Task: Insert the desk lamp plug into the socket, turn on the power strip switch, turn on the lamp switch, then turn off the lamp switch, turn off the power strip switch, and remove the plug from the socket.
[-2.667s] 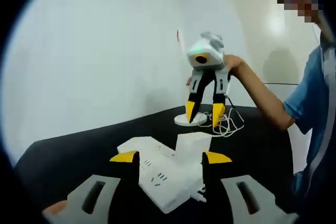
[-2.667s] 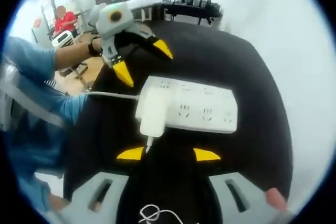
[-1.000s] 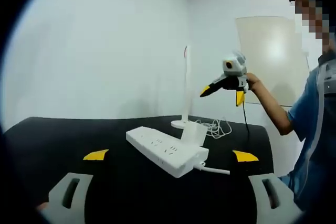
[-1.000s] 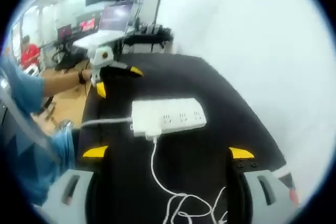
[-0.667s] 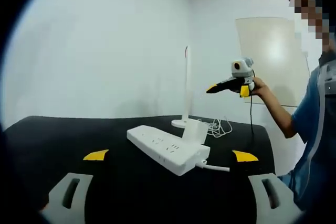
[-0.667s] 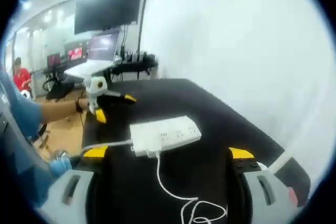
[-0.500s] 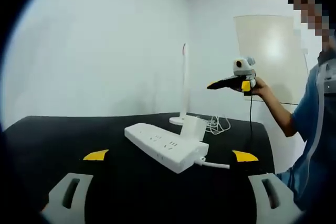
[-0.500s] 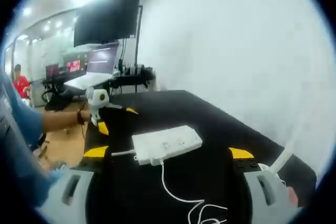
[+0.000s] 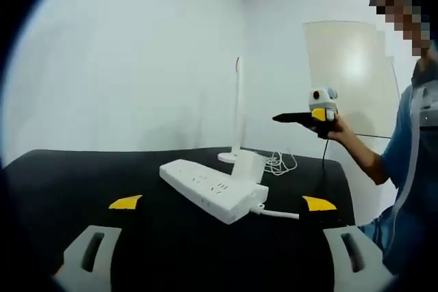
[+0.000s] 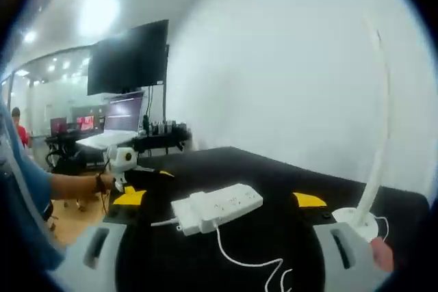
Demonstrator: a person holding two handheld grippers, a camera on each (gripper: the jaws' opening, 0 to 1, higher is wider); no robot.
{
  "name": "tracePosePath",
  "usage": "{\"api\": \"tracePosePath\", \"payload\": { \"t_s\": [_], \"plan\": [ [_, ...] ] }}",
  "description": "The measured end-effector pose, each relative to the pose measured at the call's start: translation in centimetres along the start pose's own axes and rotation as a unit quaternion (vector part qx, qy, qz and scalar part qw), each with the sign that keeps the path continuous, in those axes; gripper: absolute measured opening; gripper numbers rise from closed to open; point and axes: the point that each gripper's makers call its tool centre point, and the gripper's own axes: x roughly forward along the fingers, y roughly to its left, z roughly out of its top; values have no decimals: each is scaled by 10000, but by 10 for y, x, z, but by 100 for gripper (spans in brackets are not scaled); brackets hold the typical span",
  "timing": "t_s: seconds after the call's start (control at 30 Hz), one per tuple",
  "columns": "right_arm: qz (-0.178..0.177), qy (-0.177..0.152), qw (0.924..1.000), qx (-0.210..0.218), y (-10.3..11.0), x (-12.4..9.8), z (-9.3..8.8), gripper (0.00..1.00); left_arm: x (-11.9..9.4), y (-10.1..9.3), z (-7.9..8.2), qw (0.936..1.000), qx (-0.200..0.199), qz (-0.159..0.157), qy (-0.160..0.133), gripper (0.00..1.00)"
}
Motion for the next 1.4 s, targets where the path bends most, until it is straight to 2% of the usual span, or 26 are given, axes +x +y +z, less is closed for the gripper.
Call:
{"api": "tracePosePath", "payload": {
  "t_s": [0.07,0.17,0.33,0.5,0.73,0.87,1.07,1.27,1.4],
  "plan": [
    [-2,-7,10000,-4,2,0,-5,83,0,0,-1,10000,10,-14,27,88],
    [-54,-59,9993,-365,6,-1,-8,83,0,-1,-2,10000,34,-46,45,87],
    [-192,-139,9990,-381,7,-2,-12,83,-3,-3,2,10000,22,-73,-44,86],
    [-27,-354,9993,-110,21,0,-14,78,-3,-4,2,9999,58,-91,-68,86],
    [-139,-195,9997,-42,26,6,-32,74,-5,0,4,9999,84,-98,-96,84],
    [-237,-113,9996,44,28,6,-39,65,-5,-1,5,9998,101,-96,-146,83],
    [-198,-91,9992,344,41,16,-50,63,-5,0,3,9998,186,-54,-80,82],
    [-330,33,9991,275,55,27,-61,57,-6,-4,4,9997,187,-72,-103,81],
    [-307,100,9988,373,60,34,-68,54,-7,-4,6,9997,199,-59,-134,81]
  ]
}}
